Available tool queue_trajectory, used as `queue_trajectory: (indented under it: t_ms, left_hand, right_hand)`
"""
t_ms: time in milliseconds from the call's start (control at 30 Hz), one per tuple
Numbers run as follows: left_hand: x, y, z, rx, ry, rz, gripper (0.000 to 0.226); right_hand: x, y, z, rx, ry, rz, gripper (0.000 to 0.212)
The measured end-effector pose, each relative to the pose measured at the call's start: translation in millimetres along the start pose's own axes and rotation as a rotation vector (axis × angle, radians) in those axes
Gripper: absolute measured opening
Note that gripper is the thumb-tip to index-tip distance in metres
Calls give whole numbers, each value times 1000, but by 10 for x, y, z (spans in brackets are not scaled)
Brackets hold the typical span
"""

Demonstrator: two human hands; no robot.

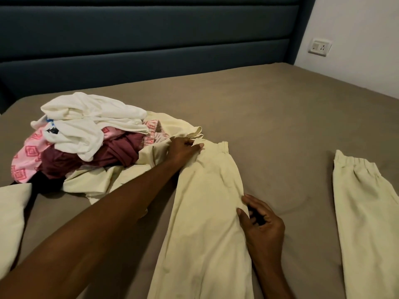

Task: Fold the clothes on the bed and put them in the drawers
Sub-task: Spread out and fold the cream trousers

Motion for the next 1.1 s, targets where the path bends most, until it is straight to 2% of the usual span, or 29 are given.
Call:
queue_trajectory:
  t_ms: [67, 167, 300, 433, 500, 633, 700, 767, 833, 900, 1033, 1100]
  left_hand:
    - [56, -118, 37, -244, 170, 54, 37]
    - [273, -299, 72, -534, 343, -60, 53]
    - [834, -354, 219, -473, 289, -136, 61]
    - [1797, -497, 255, -527, 157, 15, 77]
    - [2311, -611, 209, -449, 22, 50, 74]
    - [3347, -767, 278, -135, -236, 87, 29]
    - [3717, -787, 315, -4, -346, 119, 17]
    - [3939, -889, 273, 115, -437, 155, 9]
    - [4019, -1002, 191, 270, -481, 112, 7]
    - [4014, -1053, 128, 371, -516, 75, 7]
    - [3977, -1035, 82, 379, -536, 122, 10]
    - [4057, -1026, 87, 356, -542, 174, 14]
  right_hand:
    - [-6, -3, 0, 11, -14, 1, 34]
    - [11, 19, 17, 22, -19, -19, 35]
    - [20, 13, -2, 74, -58, -37, 37]
    - [66, 0, 8, 98, -9, -17, 42]
    - [106, -2, -27, 98, 35, -24, 47]
    - [98, -75, -247, 101, 168, -121, 52]
    - [61, -152, -332, 102, 255, -169, 56]
    - [210, -242, -451, 160, 303, -211, 47]
    - [498, -339, -565, 238, 311, -213, 30]
    - [797, -457, -598, 305, 296, -190, 32]
    - [1150, -654, -717, 448, 269, -248, 22]
    - [1193, -722, -742, 497, 278, -212, 21]
Point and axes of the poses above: each hand's wrist, its own x-axis away from the middle knuckle, its own y-axis out of the palm, z = x × y, the point moved 2 cm from there along -x, towards the middle knuckle, and after that the axes turned 8 degrees about x, right-handed, at the moved point
